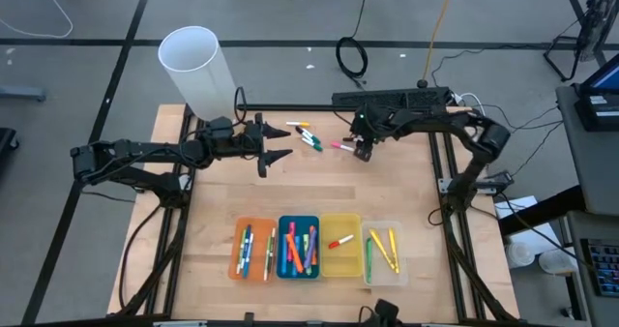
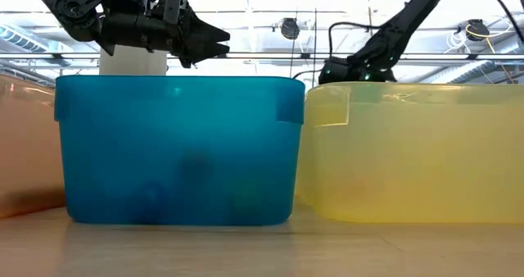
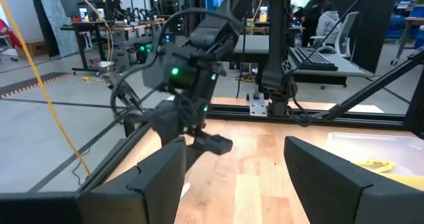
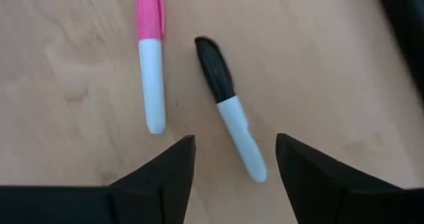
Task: Pick & Place Markers
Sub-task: Put the right black highlighter pen into the yellow bin
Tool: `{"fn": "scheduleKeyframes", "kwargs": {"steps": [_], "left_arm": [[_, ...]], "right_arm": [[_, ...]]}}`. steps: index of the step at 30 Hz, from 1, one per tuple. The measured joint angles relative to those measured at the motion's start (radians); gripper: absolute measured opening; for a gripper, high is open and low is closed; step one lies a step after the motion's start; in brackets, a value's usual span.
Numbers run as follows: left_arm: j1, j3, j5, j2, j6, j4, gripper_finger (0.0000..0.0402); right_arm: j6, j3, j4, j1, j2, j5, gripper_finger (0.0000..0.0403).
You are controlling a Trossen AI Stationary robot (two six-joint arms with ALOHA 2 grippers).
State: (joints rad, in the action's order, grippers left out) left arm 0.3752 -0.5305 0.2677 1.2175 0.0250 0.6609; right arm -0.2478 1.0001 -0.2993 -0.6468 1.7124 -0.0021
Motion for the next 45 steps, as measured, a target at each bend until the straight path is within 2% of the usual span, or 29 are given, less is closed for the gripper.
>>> {"fn": "scheduleKeyframes", "kwargs": {"steps": [6,12,18,25,28,37,45], "left_arm": [[0.000,0.000,0.000,0.000,-0.001,-0.003,0.0255],[0.000,0.000,0.000,0.000,0.000,-0.006,0.0255],[0.000,0.000,0.000,0.000,0.000,-0.007,0.0255],[0.000,0.000,0.000,0.000,-0.001,-0.008,0.0255],[0.000,0.000,0.000,0.000,-0.002,-0.008,0.0255],[0.000,0.000,0.000,0.000,-0.003,-0.014,0.0255],[0.000,0.000,0.000,0.000,-0.003,-0.015,0.0255]], "right_arm": [[0.017,0.037,0.003,-0.002,0.090,-0.003,0.0192],[0.008,0.041,-0.026,-0.002,0.109,-0.003,0.0179],[0.000,0.040,-0.052,-0.002,0.106,-0.050,0.0122],[-0.001,0.038,-0.078,0.001,0.107,-0.053,0.0042],[-0.006,0.038,-0.089,0.001,0.107,-0.054,0.0022],[-0.005,0.037,-0.091,0.001,0.108,-0.054,0.0035],[-0.016,0.036,-0.082,0.001,0.109,-0.053,0.0021]]}}
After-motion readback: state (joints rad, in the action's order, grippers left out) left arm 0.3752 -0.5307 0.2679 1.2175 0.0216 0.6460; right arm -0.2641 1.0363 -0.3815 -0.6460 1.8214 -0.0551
